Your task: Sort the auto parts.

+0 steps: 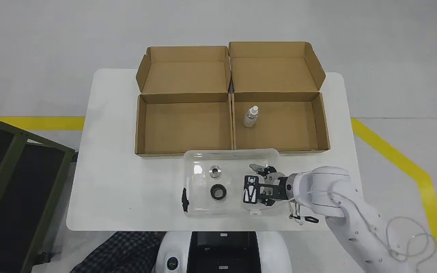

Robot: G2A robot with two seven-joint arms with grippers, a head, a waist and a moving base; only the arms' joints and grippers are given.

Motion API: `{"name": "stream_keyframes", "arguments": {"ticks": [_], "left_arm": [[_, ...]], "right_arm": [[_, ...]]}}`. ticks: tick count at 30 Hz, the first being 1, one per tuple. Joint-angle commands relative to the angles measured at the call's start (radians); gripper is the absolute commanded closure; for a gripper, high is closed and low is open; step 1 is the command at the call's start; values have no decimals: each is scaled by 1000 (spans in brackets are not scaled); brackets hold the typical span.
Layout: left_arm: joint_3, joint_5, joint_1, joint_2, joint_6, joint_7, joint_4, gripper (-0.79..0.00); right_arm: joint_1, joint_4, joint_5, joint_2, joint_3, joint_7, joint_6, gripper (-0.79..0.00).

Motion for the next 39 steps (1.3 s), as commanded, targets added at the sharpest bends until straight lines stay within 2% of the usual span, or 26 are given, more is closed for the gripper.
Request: {"name": "stream_keyframes", "arguments": {"ticks": [1,10,14,18,21,23,28,33,36,39], "left_arm": [[0,0,0,0,0,0,0,-785],[0,0,0,0,0,0,0,-785],[0,0,0,0,0,0,0,-785],[0,0,0,0,0,0,0,-785],[0,0,0,0,0,0,0,-785],[0,0,0,0,0,0,0,-785],[0,0,0,0,0,0,0,-785],[0,0,0,0,0,0,0,-785],[0,0,0,0,0,0,0,-785],[0,0,0,0,0,0,0,-785]], "right_arm": [[8,9,0,3,-15,3,3,-659],[57,54,0,14,-84,20,20,-610],[72,67,4,18,-107,25,25,-523],[81,78,7,22,-128,28,28,-511],[87,85,11,25,-145,29,29,-474],[92,87,11,26,-154,31,31,-388],[104,91,18,30,-169,35,35,-265],[109,86,21,35,-178,39,39,-182],[108,77,28,39,-180,38,38,0],[107,62,41,42,-178,35,35,0]]}}
